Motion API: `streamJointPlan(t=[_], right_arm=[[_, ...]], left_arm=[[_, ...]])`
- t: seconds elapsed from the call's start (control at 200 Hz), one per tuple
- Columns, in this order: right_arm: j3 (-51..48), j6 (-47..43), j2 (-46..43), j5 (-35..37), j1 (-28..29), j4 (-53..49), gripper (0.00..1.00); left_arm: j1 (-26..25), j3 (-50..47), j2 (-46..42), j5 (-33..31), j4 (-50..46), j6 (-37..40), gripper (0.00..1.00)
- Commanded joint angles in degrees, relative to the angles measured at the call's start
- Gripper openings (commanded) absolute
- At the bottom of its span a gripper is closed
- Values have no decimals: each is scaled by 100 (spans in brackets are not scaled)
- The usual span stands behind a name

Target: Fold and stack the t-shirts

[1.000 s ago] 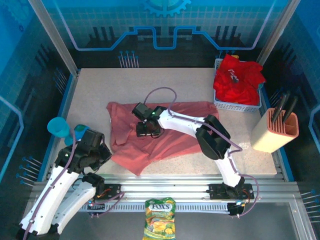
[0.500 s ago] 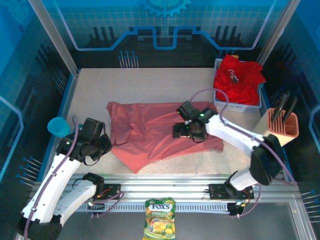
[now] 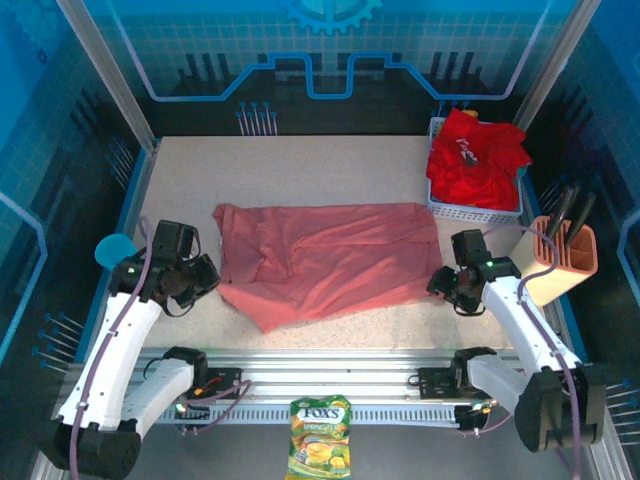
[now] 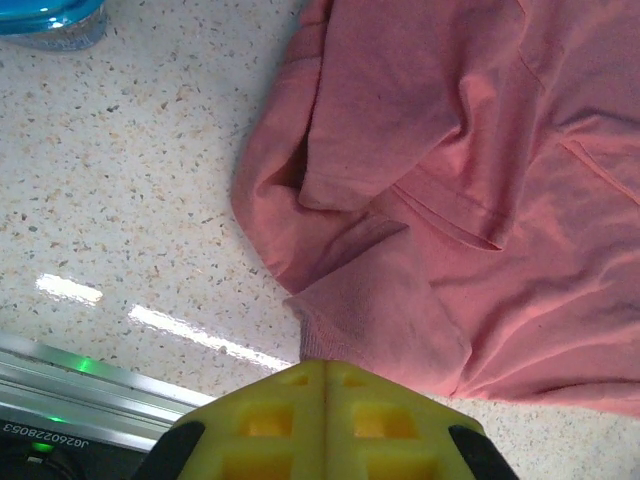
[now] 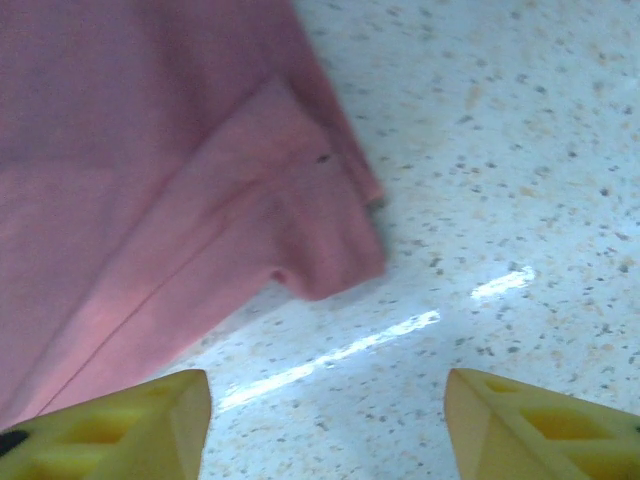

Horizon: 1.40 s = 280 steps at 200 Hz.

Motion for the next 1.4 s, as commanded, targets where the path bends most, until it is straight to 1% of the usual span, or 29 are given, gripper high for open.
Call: streamJointPlan(t=[0.0, 0.085, 0.125, 0.215, 0.305, 0.325, 0.35, 0.37, 0.495, 0.575, 0.665, 0.75, 0.915, 0.945, 0.966, 0.981, 1.111, 1.171, 1.181, 1.196, 1.396], right_arm=[[-171, -227, 265, -476, -407, 462, 56], [-213, -262, 480, -577, -554, 738, 52], [-214, -268, 559, -538, -578, 871, 50], [-223, -346, 763, -421, -689, 1196, 44], [-220, -465, 1086, -581, -797, 1511, 38], [-198, -480, 1177, -595, -798, 1539, 36], [-176, -504, 1271, -625, -799, 1587, 31], [-162, -535, 1352, -627, -803, 1610, 29], [-134, -678, 1647, -605, -800, 1763, 28], [-161, -733, 1712, -594, -803, 1854, 30], [-163, -769, 1729, -694, -810, 1918, 30], [-161, -774, 1740, -719, -797, 1904, 25], [-169, -802, 1660, -668, -750, 1845, 24], [-165, -806, 1647, -652, -746, 1827, 21], [-167, -814, 1637, -656, -753, 1822, 14], [-164, -821, 1634, -652, -751, 1812, 12], [-50, -838, 1536, -562, -740, 1547, 6], [12, -824, 1434, -527, -741, 1373, 5], [25, -824, 1413, -520, -742, 1340, 4], [44, -815, 1379, -519, -743, 1293, 0], [250, -714, 753, -481, -751, 583, 0]], left_arm=[[61, 66, -91, 213, 21, 105, 0], [64, -21, -173, 272, 74, 34, 0], [62, -44, -201, 284, 87, 5, 0], [62, -88, -221, 327, 113, -21, 0], [61, -89, -212, 350, 118, -4, 0], [61, -82, -213, 350, 118, 6, 0], [61, -80, -211, 352, 116, 5, 0], [64, -78, -207, 353, 105, 11, 0], [61, -105, -239, 372, 137, -26, 0], [62, -157, -256, 405, 165, -56, 0], [63, -190, -259, 430, 187, -57, 0], [61, -190, -269, 425, 188, -57, 0], [61, -189, -286, 403, 180, -48, 0], [61, -193, -285, 405, 180, -54, 0], [66, -202, -287, 407, 175, -61, 0], [66, -201, -285, 404, 171, -62, 0], [62, -160, -292, 468, 121, -59, 0], [67, -94, -312, 482, 50, -58, 0], [63, -79, -311, 495, 37, -57, 0], [66, -61, -328, 487, 19, -57, 0], [61, 320, -432, 465, -360, -36, 0]])
